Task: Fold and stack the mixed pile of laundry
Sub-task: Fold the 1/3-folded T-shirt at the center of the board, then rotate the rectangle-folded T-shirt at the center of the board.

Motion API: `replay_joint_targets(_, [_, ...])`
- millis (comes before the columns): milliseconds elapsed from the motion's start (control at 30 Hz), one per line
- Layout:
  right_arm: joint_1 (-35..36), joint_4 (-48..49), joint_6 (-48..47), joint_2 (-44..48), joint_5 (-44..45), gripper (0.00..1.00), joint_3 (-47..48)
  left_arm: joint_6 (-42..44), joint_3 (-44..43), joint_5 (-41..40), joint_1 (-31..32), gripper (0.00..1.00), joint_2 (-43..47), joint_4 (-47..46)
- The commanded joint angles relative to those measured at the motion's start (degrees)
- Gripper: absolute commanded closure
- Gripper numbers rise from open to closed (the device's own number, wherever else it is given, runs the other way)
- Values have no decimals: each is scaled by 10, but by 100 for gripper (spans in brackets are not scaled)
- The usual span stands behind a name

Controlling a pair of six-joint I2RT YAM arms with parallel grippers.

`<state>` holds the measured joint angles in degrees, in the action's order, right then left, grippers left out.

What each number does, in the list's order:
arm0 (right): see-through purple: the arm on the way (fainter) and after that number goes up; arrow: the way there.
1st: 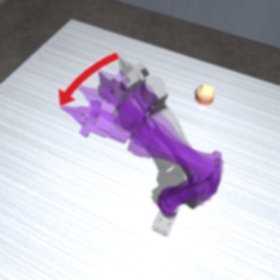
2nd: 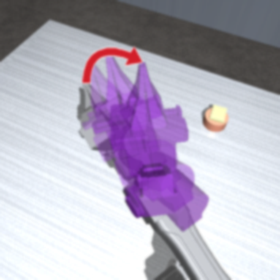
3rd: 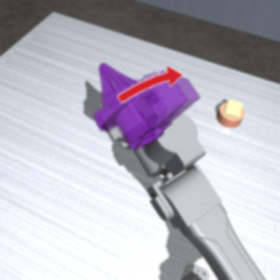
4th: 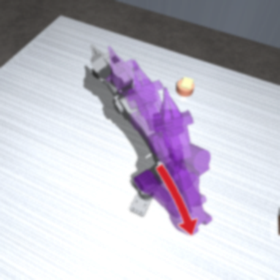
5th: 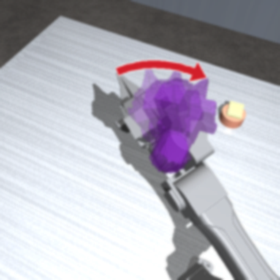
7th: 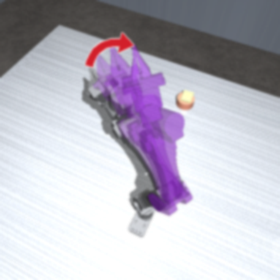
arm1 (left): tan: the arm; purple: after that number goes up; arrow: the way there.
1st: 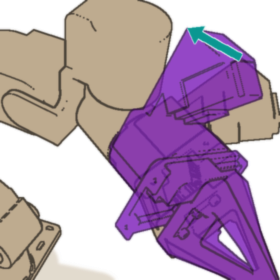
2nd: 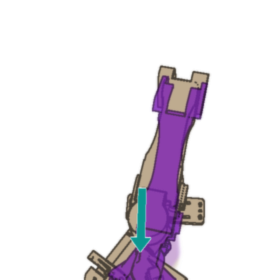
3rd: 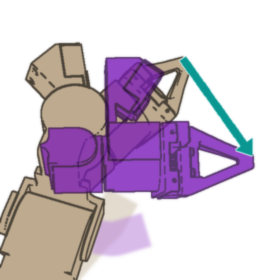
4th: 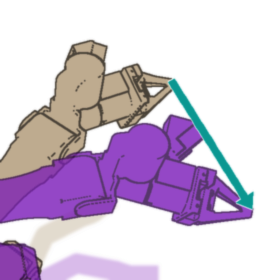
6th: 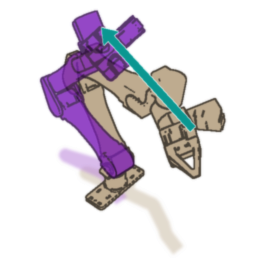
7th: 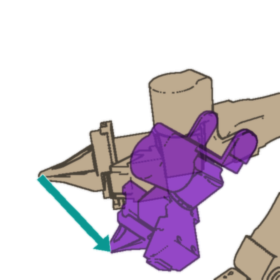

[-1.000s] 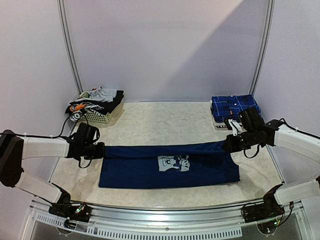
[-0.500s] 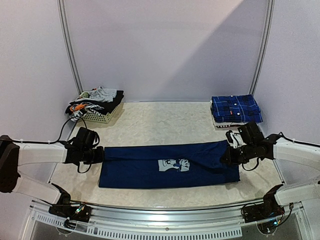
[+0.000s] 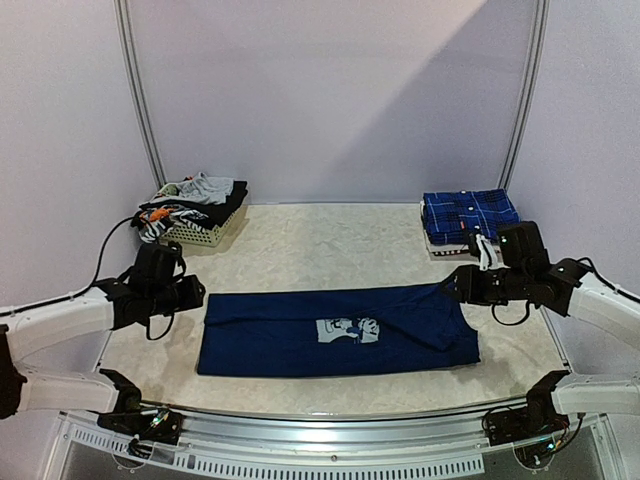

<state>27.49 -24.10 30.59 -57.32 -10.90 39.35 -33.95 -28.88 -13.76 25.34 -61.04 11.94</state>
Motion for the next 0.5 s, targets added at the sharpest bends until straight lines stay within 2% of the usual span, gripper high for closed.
replay_joint_targets(0, [3, 66, -7, -59, -41, 53, 26, 50, -69, 31, 39, 62, -84, -21])
replay_joint_targets(200, [4, 152, -5, -215, -87, 52, 52, 71, -153, 51, 83, 66, -218, -37])
replay_joint_targets(467, [3, 131, -11, -361, -50, 52, 107, 73, -189, 57, 109, 70, -321, -48])
